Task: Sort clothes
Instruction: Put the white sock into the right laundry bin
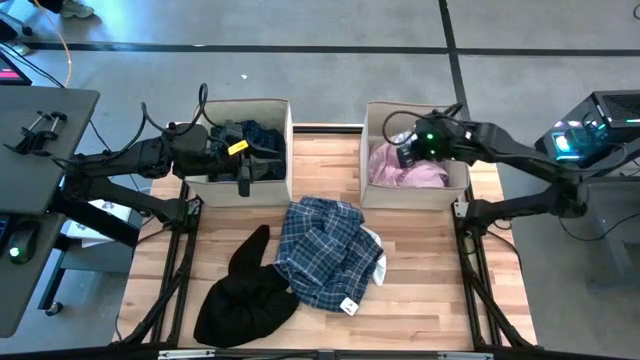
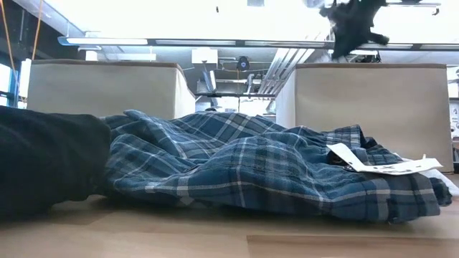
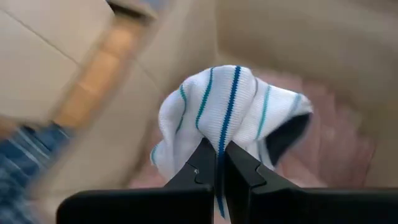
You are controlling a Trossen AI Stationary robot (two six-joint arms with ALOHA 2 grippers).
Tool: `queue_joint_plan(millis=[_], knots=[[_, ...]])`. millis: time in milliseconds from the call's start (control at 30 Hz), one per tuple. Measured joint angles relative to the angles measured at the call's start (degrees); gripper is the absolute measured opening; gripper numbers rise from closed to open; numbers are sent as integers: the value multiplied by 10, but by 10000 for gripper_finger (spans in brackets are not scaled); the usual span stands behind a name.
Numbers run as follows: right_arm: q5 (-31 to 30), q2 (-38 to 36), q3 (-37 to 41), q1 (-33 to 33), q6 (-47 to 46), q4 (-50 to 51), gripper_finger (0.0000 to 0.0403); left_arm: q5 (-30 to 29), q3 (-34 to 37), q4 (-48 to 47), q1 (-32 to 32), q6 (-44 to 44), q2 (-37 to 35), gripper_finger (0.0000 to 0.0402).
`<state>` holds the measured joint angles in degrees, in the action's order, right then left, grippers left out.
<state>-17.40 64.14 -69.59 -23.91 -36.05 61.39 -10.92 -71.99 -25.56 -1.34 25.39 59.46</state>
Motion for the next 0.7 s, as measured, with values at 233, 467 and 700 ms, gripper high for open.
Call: queue_joint_plan(millis=[233,467,700], knots=[[68,0,130,-61,-1,-21,13,0,0,0,0,0,0,126],[76,0,184,-77,-28,-25,83,0,0,0,0,0,0,126],[66,0,119,-83,-25,-13,167,0,0,0,0,0,0,126]])
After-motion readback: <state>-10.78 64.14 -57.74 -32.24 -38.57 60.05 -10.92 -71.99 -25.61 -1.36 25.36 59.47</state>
